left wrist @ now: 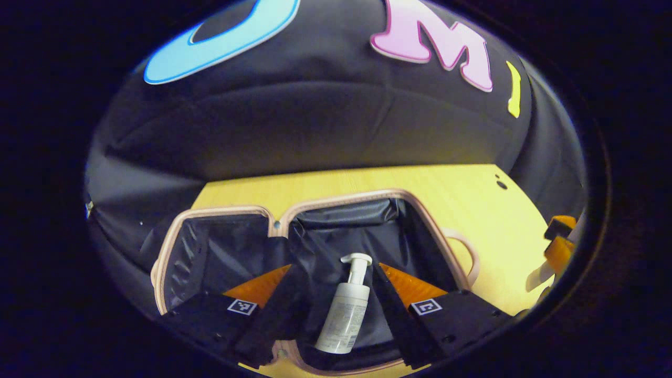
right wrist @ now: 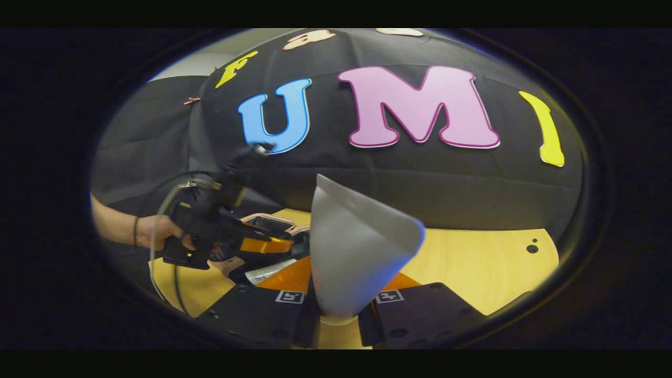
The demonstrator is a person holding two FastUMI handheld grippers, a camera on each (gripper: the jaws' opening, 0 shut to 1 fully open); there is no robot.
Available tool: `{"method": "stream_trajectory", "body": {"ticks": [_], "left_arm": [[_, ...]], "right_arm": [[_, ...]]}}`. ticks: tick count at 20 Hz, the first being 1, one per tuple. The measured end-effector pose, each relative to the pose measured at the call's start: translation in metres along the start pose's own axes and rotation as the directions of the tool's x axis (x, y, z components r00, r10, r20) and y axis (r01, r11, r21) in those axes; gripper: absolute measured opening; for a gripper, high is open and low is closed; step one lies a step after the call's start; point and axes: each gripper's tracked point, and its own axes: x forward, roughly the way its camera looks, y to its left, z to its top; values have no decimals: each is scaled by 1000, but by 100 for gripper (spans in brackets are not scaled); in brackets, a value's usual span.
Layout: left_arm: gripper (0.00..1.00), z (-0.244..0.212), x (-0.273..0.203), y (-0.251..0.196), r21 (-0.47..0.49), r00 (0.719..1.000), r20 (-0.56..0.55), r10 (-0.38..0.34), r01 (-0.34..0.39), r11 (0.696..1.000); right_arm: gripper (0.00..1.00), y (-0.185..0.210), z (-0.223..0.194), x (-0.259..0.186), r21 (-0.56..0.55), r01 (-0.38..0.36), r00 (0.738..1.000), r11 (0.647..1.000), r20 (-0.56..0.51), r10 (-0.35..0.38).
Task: First open the suitcase, pack the skin care products into it, and then close the suitcase.
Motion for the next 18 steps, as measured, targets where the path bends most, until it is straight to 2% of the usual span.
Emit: {"method": "stream_trajectory", "body": {"ticks": [2, 4, 6, 9, 12, 15, 18], "left_arm": [[98, 21, -36, 16, -2, 994, 109, 27, -27, 1000], [98, 30, -72, 34, -2, 982, 173, 70, -71, 997], [98, 29, -108, 43, -6, 976, 202, 81, -82, 997], [98, 15, -156, 52, -47, 972, 222, 81, -72, 996], [98, -4, -200, 59, -115, 968, 236, 89, -63, 991], [98, -26, -227, 73, -144, 964, 237, 124, -91, 985], [98, -40, -252, 84, -203, 957, 245, 153, -103, 974]], "right_arm": [[28, 11, 1, 15, -2, -4, 1000, 1000, -18, 4], [28, 20, -4, 32, 16, -3, 999, 1000, -54, 4], [28, 25, -14, 47, 52, 13, 994, 999, -105, -7], [28, 33, -46, 66, 77, 47, 973, 996, -231, -28], [27, 46, -77, 84, 121, 80, 935, 989, -353, -33], [27, 61, -111, 96, 156, 135, 874, 979, -484, -43], [24, 67, -138, 107, 141, 200, 830, 970, -551, -91]]}}
